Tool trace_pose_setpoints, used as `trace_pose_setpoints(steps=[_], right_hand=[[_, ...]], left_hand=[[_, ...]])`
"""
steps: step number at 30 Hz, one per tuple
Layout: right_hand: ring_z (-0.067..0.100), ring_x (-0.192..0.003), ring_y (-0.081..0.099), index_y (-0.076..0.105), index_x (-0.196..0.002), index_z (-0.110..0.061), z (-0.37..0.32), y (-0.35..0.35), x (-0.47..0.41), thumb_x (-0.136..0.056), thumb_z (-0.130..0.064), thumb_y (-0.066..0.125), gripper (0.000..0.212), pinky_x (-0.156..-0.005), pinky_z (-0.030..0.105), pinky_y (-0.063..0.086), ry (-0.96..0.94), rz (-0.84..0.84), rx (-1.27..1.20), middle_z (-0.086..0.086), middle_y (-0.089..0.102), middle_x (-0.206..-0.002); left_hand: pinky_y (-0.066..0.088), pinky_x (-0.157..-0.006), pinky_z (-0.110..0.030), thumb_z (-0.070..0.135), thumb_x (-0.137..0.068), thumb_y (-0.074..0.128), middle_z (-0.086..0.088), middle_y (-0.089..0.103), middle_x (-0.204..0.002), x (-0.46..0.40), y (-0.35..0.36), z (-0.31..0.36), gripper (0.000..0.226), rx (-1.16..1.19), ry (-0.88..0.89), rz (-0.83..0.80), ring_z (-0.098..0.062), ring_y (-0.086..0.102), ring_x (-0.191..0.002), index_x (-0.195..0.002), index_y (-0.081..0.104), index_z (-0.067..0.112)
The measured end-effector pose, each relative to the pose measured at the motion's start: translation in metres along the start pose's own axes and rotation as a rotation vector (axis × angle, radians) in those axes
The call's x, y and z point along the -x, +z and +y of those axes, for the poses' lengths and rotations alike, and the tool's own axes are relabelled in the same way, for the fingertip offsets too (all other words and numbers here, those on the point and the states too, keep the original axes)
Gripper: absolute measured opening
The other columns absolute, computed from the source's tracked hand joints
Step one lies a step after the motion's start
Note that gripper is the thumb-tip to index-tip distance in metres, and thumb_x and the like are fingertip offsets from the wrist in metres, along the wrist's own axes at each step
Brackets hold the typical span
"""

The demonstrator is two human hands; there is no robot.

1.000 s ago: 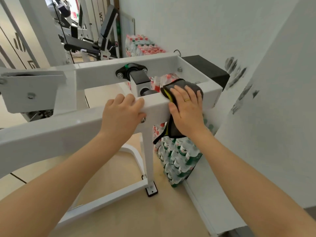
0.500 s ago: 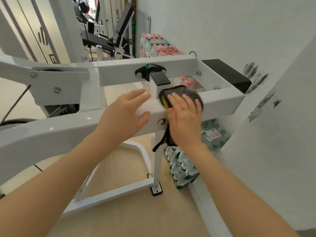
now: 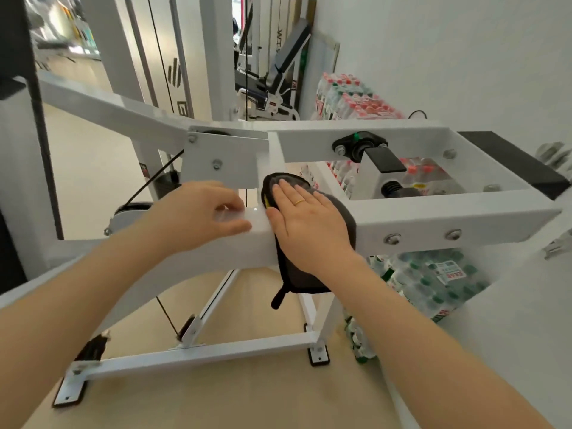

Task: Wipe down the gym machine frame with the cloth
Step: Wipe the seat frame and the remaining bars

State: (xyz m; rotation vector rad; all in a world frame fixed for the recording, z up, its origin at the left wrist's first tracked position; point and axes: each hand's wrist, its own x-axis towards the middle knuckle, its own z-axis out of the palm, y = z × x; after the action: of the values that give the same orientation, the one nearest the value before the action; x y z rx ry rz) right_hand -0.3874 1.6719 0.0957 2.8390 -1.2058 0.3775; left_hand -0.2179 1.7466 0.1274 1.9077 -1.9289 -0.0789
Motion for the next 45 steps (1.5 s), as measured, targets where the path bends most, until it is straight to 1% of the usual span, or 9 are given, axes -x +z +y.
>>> trace_pose_setpoints(steps=[7, 13, 18, 21, 24, 30, 35, 40, 45], right_hand=[[0.020, -0.145, -0.003, 0.009, -0.149, -0.011, 0.016, 0.000, -0.093, -0.102, -0.029, 0.015, 0.051, -0.118, 0.036, 0.002, 0.097, -0.326, -0.164, 0.007, -0.001, -0.158], [0.021, -0.145, -0.005, 0.006, -0.149, -0.012, 0.004, 0.000, -0.084, -0.101, -0.036, 0.016, 0.055, -0.118, 0.038, 0.002, 0.142, -0.336, -0.142, 0.004, -0.006, -0.157], [0.016, -0.144, -0.006, 0.000, -0.150, -0.016, -0.012, -0.003, -0.043, -0.099, -0.045, 0.014, 0.060, -0.118, 0.040, 0.003, 0.117, -0.321, -0.027, -0.001, -0.005, -0.158], [0.016, -0.144, -0.006, -0.001, -0.149, -0.016, -0.014, -0.003, -0.059, -0.099, -0.044, 0.015, 0.060, -0.117, 0.039, 0.002, 0.221, -0.320, -0.049, 0.000, -0.006, -0.158], [0.020, -0.145, -0.003, -0.003, -0.149, -0.011, -0.011, 0.004, -0.092, -0.099, -0.044, 0.019, 0.063, -0.117, 0.040, 0.004, 0.338, -0.289, -0.087, 0.006, -0.007, -0.157], [0.022, -0.144, -0.001, -0.005, -0.148, -0.005, 0.009, 0.011, -0.141, -0.098, -0.044, 0.031, 0.073, -0.118, 0.037, 0.006, 0.310, -0.273, -0.297, 0.011, -0.008, -0.157], [0.016, -0.144, 0.002, -0.001, -0.149, -0.009, 0.029, 0.003, -0.157, -0.098, -0.040, 0.039, 0.072, -0.117, 0.033, 0.007, 0.176, -0.311, -0.366, 0.005, -0.002, -0.158], [0.012, -0.144, 0.003, -0.003, -0.149, -0.014, 0.042, 0.004, -0.145, -0.096, -0.041, 0.042, 0.075, -0.113, 0.024, 0.003, 0.104, -0.334, -0.433, 0.000, -0.003, -0.158], [0.010, -0.143, 0.002, -0.007, -0.149, -0.018, 0.048, 0.009, -0.126, -0.097, -0.039, 0.039, 0.072, -0.112, 0.022, 0.003, 0.052, -0.379, -0.455, -0.007, -0.010, -0.156]], left_hand=[[0.035, -0.071, -0.019, 0.045, -0.069, 0.074, 0.010, 0.056, -0.087, -0.020, -0.015, -0.012, 0.041, -0.038, 0.078, -0.252, -0.001, 0.048, -0.074, -0.102, 0.067, 0.022], [0.039, -0.076, -0.023, 0.046, -0.073, 0.069, 0.004, 0.058, -0.094, -0.022, -0.015, -0.022, 0.045, -0.055, 0.198, -0.280, -0.009, 0.047, -0.076, -0.112, 0.066, 0.022], [0.040, -0.077, -0.020, 0.042, -0.083, 0.059, 0.006, 0.062, -0.092, -0.034, -0.021, -0.032, 0.031, -0.014, 0.310, -0.342, -0.001, 0.049, -0.073, -0.106, 0.069, 0.024], [0.038, -0.081, -0.020, 0.039, -0.088, 0.054, 0.010, 0.062, -0.106, -0.045, -0.018, -0.043, 0.037, -0.053, 0.265, -0.302, -0.003, 0.047, -0.081, -0.123, 0.056, 0.028], [0.035, -0.098, -0.029, 0.035, -0.089, 0.054, 0.004, 0.053, -0.126, -0.055, -0.016, -0.055, 0.049, -0.075, 0.201, -0.200, -0.013, 0.045, -0.112, -0.135, 0.043, 0.023], [0.020, -0.111, -0.040, 0.028, -0.088, 0.059, -0.005, 0.030, -0.148, -0.086, -0.014, -0.073, 0.061, -0.231, 0.124, -0.002, -0.023, 0.023, -0.136, -0.142, 0.033, 0.018], [0.015, -0.112, -0.043, 0.033, -0.088, 0.056, -0.003, 0.029, -0.148, -0.109, -0.009, -0.080, 0.062, -0.320, 0.008, -0.083, -0.023, 0.023, -0.136, -0.143, 0.028, 0.023], [0.032, -0.101, -0.046, 0.014, -0.087, 0.058, -0.007, 0.053, -0.129, -0.112, -0.008, -0.083, 0.045, -0.237, 0.040, 0.045, -0.029, 0.046, -0.120, -0.131, 0.048, 0.016], [0.035, -0.097, -0.047, 0.006, -0.084, 0.060, -0.008, 0.060, -0.124, -0.115, -0.009, -0.086, 0.040, -0.185, 0.040, 0.100, -0.031, 0.053, -0.114, -0.123, 0.057, 0.012]])
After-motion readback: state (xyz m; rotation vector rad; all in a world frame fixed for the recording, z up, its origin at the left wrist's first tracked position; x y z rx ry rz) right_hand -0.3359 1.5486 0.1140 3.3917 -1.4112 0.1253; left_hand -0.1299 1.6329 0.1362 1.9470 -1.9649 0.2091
